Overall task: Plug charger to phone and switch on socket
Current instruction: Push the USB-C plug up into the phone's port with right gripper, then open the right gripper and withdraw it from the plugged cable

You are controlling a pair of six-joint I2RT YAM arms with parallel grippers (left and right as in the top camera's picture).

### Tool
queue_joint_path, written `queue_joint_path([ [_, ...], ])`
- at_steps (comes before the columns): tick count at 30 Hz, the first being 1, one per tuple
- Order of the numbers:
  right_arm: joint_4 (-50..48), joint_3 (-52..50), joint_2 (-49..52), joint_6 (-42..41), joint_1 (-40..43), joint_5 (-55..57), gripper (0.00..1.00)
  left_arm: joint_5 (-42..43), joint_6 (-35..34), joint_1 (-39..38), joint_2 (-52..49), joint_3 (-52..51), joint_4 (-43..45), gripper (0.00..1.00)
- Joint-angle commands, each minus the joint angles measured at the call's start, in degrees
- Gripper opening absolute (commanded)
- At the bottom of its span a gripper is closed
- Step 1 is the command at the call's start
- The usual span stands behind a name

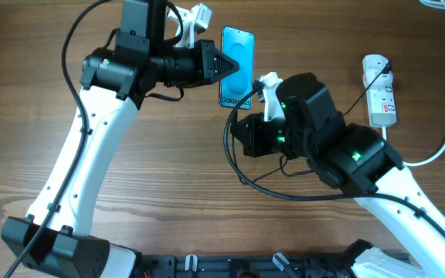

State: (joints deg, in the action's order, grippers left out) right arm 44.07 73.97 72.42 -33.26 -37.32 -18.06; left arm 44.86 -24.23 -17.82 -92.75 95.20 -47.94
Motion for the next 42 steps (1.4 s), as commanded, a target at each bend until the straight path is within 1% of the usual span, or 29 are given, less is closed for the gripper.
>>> queue_joint_path([
  [1, -2.2, 0.8, -0.7, 3.3, 0.1, 3.8, 0.05, 2.1, 1.3, -0.3, 0.1, 0.4, -1.2, 0.04],
  [3, -2.3, 0.8, -0.7, 3.3, 0.1, 6.4, 0.05, 2.1, 1.3, -0.3, 0.1, 0.4, -1.7, 0.04],
  [6, -4.0, 0.8, -0.6, 3.3, 0.1, 6.8, 0.05, 2.7, 1.3, -0.3, 0.1, 0.4, -2.3, 0.04],
  [7, -4.7, 0.8, -0.6, 3.3, 0.1, 7.9, 0.08, 4.3, 1.3, -0.3, 0.1, 0.4, -2.3, 0.04],
  [8, -5.0, 0.8, -0.6, 3.3, 0.1, 9.0, 0.08, 5.4, 1.3, -0.3, 0.1, 0.4, -2.3, 0.04],
  [11, -6.1, 0.8, -0.6, 3.2, 0.1, 9.7, 0.08, 5.7, 1.3, -0.3, 0.1, 0.4, -2.8, 0.04],
  [13, -6.6, 0.8, -0.6, 3.1, 0.1, 9.8, 0.09, 5.7, -0.2, -0.3, 0.1, 0.4, -3.3, 0.04],
  [15, -6.5, 0.8, -0.6, 3.3, 0.1, 10.1, 0.14, 5.7, -0.2, -0.3, 0.1, 0.4, -3.6, 0.04],
  [20, -5.8, 0.8, -0.6, 3.3, 0.1, 12.3, 0.14, 6.8, -0.2, -0.3, 0.1, 0.4, -4.4, 0.04],
  [24, -5.0, 0.8, -0.7, 3.0, 0.1, 12.0, 0.27, 5.8, -0.1, -0.3, 0.1, 0.4, -4.4, 0.04],
  [25, -3.7, 0.8, -0.7, 1.5, 0.1, 12.1, 0.4, 4.3, 0.4, -0.3, 0.1, 0.4, -4.4, 0.04],
  [26, -2.8, 0.8, -0.7, 1.3, 0.1, 11.9, 0.48, 3.7, 1.9, -0.3, 0.1, 0.4, -4.4, 0.04],
  [27, -1.9, 0.8, -0.7, 0.8, 0.2, 11.6, 0.59, 3.7, 2.9, -0.3, 0.1, 0.4, -4.4, 0.04],
  [28, -0.3, 0.8, -0.8, -1.4, 0.7, 11.6, 0.79, 3.8, 4.1, -0.3, 0.1, 0.4, -4.4, 0.04],
  [29, 0.9, 0.8, -1.2, -2.8, 1.3, 10.9, 0.88, 3.7, 5.7, -0.3, 0.1, 0.4, -4.4, 0.04],
  [31, 3.6, 0.8, -2.8, -2.8, 5.5, 7.1, 0.99, 3.8, 8.4, -0.3, 0.1, 0.4, -4.4, 0.04],
  [33, 6.8, 0.8, -4.1, -2.8, 9.8, 6.4, 0.99, 5.4, 11.5, -0.3, 0.1, 0.4, -4.4, 0.04],
  [35, 11.6, 0.8, -4.8, -2.2, 15.9, 6.4, 1.0, 10.8, 17.7, -0.3, 0.1, 0.4, -4.4, 0.04],
  [36, 14.0, 0.8, -4.7, 0.5, 19.3, 5.7, 1.0, 14.4, 21.7, -0.3, 0.1, 0.4, -4.4, 0.04],
  [37, 16.2, 0.8, -4.4, 3.1, 22.1, 4.8, 1.0, 15.9, 24.0, -0.3, 0.1, 0.4, -4.4, 0.04],
  [40, 20.6, 0.8, -3.4, 6.2, 25.6, 3.9, 1.0, 16.0, 24.3, -0.3, 0.1, 0.4, -3.3, 0.04],
  [42, 21.4, 0.8, -2.3, 8.0, 25.6, 2.3, 1.0, 18.1, 27.1, -0.3, 0.1, 0.4, -3.1, 0.04],
])
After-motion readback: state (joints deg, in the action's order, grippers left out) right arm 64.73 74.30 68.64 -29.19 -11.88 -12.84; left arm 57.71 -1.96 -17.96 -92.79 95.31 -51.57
